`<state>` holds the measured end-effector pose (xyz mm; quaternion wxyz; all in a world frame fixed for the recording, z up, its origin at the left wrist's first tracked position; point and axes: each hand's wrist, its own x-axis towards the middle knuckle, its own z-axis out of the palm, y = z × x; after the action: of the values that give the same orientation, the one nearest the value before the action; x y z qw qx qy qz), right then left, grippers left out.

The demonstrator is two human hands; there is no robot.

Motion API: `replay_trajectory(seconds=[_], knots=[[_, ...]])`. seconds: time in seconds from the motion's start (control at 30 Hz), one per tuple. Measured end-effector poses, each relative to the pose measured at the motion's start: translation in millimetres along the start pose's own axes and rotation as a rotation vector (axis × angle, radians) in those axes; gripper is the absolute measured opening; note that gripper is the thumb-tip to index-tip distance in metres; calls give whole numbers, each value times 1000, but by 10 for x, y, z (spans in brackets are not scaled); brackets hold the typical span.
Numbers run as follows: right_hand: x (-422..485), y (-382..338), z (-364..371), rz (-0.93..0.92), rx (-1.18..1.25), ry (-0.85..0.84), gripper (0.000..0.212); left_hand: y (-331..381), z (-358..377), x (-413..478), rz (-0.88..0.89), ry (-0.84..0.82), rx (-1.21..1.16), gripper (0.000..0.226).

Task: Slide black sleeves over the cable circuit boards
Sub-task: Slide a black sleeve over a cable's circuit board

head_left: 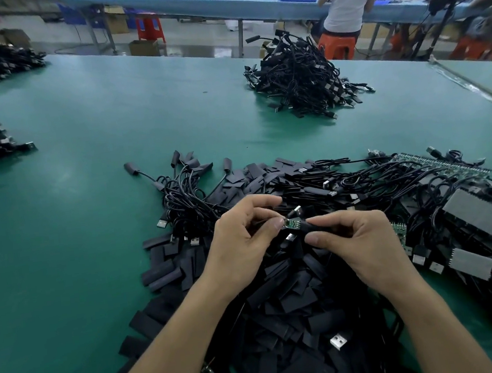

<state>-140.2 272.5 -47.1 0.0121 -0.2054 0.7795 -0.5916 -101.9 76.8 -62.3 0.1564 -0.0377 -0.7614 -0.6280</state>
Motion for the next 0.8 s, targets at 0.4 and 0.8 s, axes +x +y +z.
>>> replay_trajectory(seconds=[0.4, 0.8], knots=[[-7, 15, -28, 12, 102, -33, 28, -42, -27, 8, -61, -60, -15, 18], [-19, 26, 91, -127, -83, 64, 24, -35, -35, 11, -79, -109, -182, 15]])
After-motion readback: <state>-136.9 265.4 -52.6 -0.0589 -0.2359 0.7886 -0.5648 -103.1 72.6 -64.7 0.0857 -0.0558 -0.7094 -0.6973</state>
